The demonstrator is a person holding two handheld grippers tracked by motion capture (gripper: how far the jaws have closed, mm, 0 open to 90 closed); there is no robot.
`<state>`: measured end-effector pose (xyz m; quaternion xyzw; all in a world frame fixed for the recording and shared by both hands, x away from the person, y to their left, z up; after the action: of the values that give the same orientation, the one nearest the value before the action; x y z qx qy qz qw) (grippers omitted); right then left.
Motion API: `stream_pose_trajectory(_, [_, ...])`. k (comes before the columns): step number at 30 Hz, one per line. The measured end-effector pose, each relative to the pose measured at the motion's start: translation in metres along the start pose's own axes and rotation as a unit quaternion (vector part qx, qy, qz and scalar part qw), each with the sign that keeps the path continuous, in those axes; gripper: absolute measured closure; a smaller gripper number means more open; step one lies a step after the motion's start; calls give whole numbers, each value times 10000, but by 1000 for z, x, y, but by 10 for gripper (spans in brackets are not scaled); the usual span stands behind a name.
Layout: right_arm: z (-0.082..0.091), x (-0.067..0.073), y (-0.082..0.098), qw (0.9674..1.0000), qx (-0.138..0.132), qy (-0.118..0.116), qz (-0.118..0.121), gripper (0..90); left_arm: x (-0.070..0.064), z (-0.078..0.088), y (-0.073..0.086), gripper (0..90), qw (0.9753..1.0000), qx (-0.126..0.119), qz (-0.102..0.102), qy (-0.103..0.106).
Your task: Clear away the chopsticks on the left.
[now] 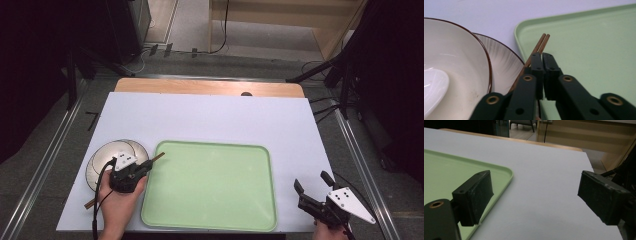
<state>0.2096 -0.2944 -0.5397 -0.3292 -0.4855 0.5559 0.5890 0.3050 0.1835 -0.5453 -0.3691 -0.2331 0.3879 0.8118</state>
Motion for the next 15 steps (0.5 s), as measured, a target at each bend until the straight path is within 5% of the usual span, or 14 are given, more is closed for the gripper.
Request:
stream_pose_trajectory(6, [0,0,0,10000,2,-10,7,127,5,29,3,809,9992,-299,54,266])
stream_pose_trajectory(15, [0,2,0,10000,-9,-37,34,127,16,61,33,868,9982,-262,-209,492])
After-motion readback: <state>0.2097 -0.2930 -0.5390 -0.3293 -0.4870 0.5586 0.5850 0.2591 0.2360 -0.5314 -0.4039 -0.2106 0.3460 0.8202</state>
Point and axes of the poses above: each handheld gripper's, and its own axes: z roughly backward along the jaws, y roughly out of its underside, x roughly to its left, the point moved 8 cm from there along -z, roughly forward along the jaws, and after that the axes turned 13 degrees about -z, right-handed, at the moved point
